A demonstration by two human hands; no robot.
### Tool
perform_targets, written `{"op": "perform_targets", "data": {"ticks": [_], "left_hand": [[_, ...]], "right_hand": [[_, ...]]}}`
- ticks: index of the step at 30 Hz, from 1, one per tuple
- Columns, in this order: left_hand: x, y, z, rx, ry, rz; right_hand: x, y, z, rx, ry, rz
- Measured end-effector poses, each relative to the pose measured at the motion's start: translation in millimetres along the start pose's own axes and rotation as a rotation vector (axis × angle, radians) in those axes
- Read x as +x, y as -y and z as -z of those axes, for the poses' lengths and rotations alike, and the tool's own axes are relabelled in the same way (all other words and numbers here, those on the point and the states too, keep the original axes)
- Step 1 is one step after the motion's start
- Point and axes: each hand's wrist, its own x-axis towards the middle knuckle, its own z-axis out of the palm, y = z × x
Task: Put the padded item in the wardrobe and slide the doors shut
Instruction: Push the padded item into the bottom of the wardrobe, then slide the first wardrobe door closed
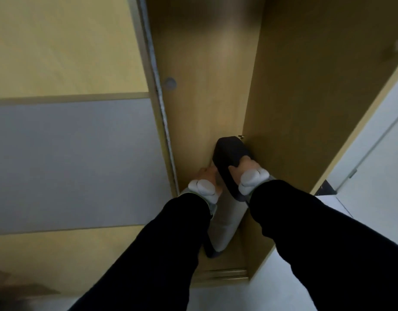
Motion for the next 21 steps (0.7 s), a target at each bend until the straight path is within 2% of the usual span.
{"op": "perform_targets", "data": {"ticks": [2,3,6,11,15,18,21], "left_hand": [[-20.9,7.2,6.5,0.051,0.029,-0.057],[-27.2,9.1,10.8,0.041,0.027,-0.032],[-67.9,19.4,27.6,0.098,-0.035,-0.071],[-118.4,38.0,52.2,0.016,-0.153,-0.145],[-151.2,58.8,84.8,-0.063,-0.193,-0.125],[-167.7,77.6,107.2,-0.059,-0.281,-0.065],[-180.8,99.2,134.1,-0.071,-0.434,-0.046]], "right_hand": [[-22.2,4.4,-3.4,0.056,-0.024,0.042],[-26.7,5.0,-3.5,0.086,-0.033,0.066],[-66.5,17.5,-15.6,0.209,-0.138,0.167],[-117.5,40.4,-21.8,0.326,-0.357,0.262],[-156.4,68.3,-0.6,0.409,-0.417,0.327],[-178.9,90.6,23.6,0.451,-0.454,0.389],[-190.7,116.9,44.8,0.521,-0.505,0.445]]}}
